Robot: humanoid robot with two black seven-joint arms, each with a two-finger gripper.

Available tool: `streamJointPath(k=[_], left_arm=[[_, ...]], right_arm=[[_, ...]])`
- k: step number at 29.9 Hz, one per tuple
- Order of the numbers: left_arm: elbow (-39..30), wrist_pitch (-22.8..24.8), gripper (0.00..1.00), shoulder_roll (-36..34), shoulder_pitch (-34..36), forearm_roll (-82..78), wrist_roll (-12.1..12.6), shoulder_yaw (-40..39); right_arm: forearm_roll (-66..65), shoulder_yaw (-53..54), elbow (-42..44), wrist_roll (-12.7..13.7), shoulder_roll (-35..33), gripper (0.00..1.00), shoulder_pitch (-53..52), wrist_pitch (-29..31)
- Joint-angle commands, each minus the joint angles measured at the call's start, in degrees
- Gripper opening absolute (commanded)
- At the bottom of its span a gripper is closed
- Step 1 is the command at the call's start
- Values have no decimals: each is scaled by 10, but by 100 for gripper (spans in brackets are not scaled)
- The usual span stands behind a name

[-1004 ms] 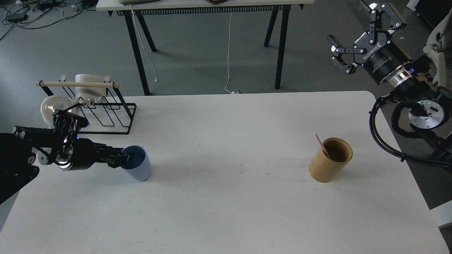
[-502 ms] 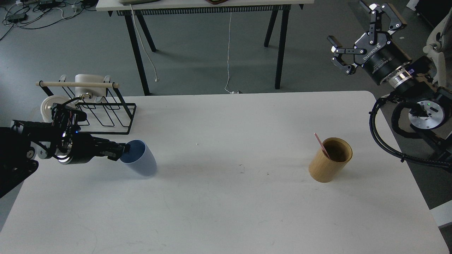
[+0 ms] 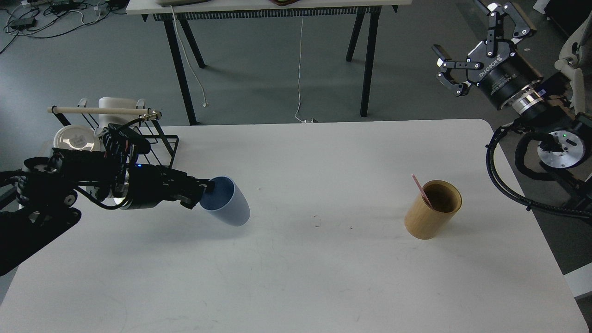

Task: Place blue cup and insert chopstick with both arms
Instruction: 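Slide the blue cup toward the table center with the left gripper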

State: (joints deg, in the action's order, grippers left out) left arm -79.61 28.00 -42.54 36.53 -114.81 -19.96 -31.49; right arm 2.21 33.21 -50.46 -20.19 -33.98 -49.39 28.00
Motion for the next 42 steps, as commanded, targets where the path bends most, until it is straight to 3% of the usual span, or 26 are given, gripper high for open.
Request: streamJointPath(k=[1,9,19,29,42], left_arm=[[-5,0,2,60,18,-79,6,-1],[17,0,3,129,75,-102,6,10],[113,0,5,220,103,-102,4,72],[155,0,10,223,100,-102,1,73],[155,0,10,223,93,-102,2,77]], right_arm=[[1,28,18,1,-15,100,-1,0],[5,60,31,1,-61,100,-2,0],[7,61,31,0,-64,100,4,0],[7,61,31,0,-61,100,7,0],[7,62,31,0,-58,100,11,0]])
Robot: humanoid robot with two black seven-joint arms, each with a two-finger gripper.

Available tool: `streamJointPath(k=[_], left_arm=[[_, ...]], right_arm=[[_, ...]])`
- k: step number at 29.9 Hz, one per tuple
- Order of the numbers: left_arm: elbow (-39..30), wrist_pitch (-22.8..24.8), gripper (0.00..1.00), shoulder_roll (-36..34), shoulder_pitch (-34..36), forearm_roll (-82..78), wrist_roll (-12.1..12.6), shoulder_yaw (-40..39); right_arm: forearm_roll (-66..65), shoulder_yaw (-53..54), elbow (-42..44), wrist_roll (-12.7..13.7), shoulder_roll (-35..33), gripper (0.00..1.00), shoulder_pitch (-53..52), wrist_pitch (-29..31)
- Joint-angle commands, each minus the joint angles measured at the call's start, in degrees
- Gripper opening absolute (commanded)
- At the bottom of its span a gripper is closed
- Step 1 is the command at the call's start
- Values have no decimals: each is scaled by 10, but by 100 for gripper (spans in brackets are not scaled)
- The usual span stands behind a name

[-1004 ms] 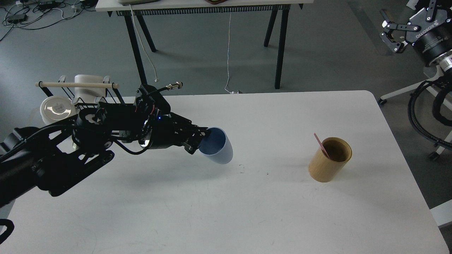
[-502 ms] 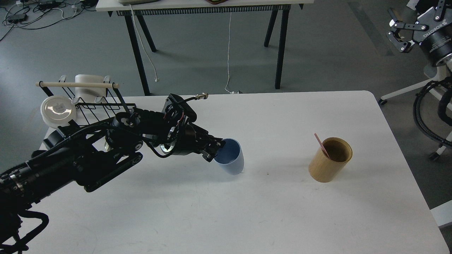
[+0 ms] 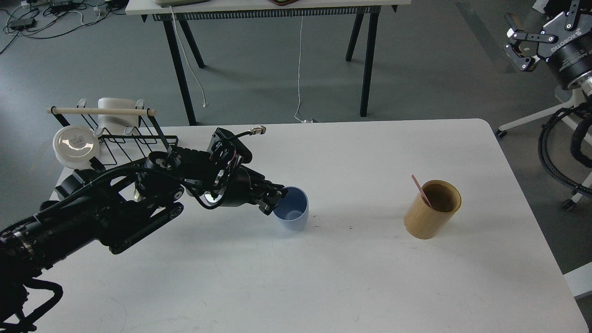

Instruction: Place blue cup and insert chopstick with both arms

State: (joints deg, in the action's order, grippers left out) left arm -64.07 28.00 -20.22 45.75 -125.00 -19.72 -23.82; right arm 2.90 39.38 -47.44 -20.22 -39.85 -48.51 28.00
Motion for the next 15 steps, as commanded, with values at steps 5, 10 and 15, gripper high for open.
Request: streamJointPath(k=[5,10,15], left_arm=[[-1,0,15,1,1,0,0,-1],[-3,0,21,1,0,0,-1,-1],[-7,0,24,1,2,0,-2,-2]], right_arm=[[0,1,1,0,0,100,4,0],[1,1,0,-1,0,100,8,0],[1,1,-1,-1,2,100,8,0]])
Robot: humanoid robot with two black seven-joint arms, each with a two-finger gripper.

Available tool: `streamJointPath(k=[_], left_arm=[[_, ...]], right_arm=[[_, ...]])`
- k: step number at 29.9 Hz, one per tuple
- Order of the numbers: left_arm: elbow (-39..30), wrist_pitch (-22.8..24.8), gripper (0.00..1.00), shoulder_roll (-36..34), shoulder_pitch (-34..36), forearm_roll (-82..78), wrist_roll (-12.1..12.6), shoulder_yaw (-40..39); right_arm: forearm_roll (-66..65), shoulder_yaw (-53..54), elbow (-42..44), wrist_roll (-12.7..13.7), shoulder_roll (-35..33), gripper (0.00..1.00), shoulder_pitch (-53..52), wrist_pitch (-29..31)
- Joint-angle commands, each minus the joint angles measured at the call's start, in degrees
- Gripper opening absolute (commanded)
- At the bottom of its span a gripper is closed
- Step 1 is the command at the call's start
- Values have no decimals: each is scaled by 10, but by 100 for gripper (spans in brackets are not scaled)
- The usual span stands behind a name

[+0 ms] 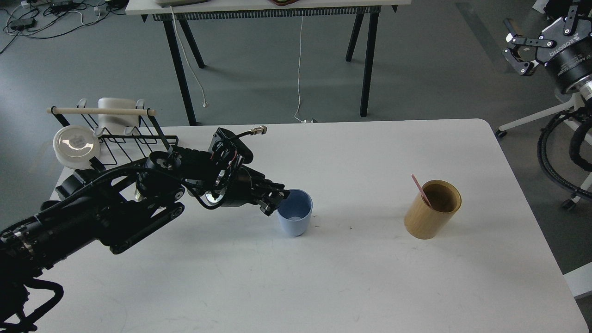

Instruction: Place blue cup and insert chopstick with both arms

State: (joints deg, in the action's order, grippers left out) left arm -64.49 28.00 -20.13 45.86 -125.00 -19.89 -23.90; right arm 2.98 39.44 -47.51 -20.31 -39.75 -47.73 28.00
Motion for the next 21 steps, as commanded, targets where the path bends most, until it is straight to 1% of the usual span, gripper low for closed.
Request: streamJointPath(k=[1,2,3,4,5,6,9,12,14,19,21], left_arm=[[-5,0,27,0,2,0,-1,-1],[-5,0,30,0,2,0,-1,-1],[-5,0,38,-1,3,0,-1,-2],[-6,0,57,-2,4,0,-1,-4],[-7,0,67,-2,4,0,-1,-9],[-9,0,68,-2,4,0,-1,-11],[-11,0,80,-3,9,0,-1,-31],[-12,0,86,-6,12,27,-1,-47],[-13,0,87,-7,17,59,-1,-60],[-20,0,95,-7,15,188,-3,-142],[-24,0,95,-6,10,274,-13,-180]], right_arm=[[0,0,0,0,1,100,0,0],[0,0,0,0,2,100,0,0],[0,0,0,0,2,100,0,0],[0,0,0,0,2,100,0,0],[0,0,0,0,2,100,0,0],[0,0,0,1,2,100,0,0],[0,0,0,1,3,100,-1,0],[-1,-1,0,2,4,100,-2,0],[-1,-2,0,2,4,100,-3,0],[2,-3,-7,2,7,100,-8,0],[5,5,-20,1,24,100,-14,0]])
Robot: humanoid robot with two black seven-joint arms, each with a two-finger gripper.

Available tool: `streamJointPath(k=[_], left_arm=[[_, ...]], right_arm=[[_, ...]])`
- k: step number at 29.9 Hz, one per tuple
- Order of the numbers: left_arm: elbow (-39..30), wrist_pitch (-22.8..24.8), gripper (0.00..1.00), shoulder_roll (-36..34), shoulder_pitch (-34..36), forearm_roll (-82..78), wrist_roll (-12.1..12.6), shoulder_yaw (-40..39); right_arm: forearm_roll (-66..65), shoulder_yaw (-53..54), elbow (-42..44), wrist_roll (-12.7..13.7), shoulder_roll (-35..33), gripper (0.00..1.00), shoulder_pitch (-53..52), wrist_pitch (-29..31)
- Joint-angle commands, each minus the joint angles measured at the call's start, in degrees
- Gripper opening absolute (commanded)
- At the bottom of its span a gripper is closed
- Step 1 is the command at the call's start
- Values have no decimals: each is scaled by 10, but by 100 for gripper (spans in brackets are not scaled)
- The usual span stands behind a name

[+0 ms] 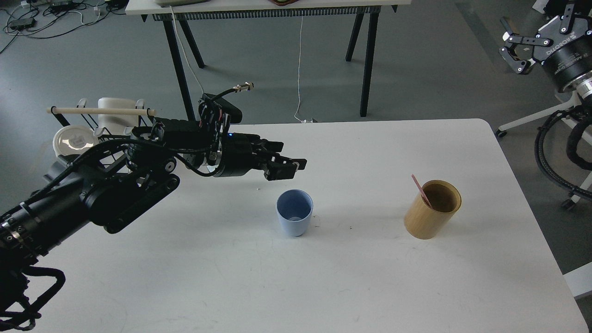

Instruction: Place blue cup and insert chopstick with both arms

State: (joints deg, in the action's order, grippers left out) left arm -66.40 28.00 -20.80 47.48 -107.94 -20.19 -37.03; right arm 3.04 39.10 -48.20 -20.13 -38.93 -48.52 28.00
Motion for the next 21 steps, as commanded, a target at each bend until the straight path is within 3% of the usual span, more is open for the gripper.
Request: streamJointPath(k=[1,7,10,14,21], left_arm=[[-9,0,96,1,-9,158,-19,-70],[-20,0,98,-5,-48,447,-26,-156],[-15,0,99,-7,-70,551,-26,-195],[-12,0,99,-16,-85,609,-26,-218],[-12,0,99,-13,-121,614,-27,-264]], right_arm=[[6,14,-24,-1,18,100,-6,0],[92,23,-76,11,17,100,12,0],[144,35,-117,32,10,100,45,0],[237,66,-183,50,-18,100,97,0],[361,127,-303,49,-72,100,207,0]])
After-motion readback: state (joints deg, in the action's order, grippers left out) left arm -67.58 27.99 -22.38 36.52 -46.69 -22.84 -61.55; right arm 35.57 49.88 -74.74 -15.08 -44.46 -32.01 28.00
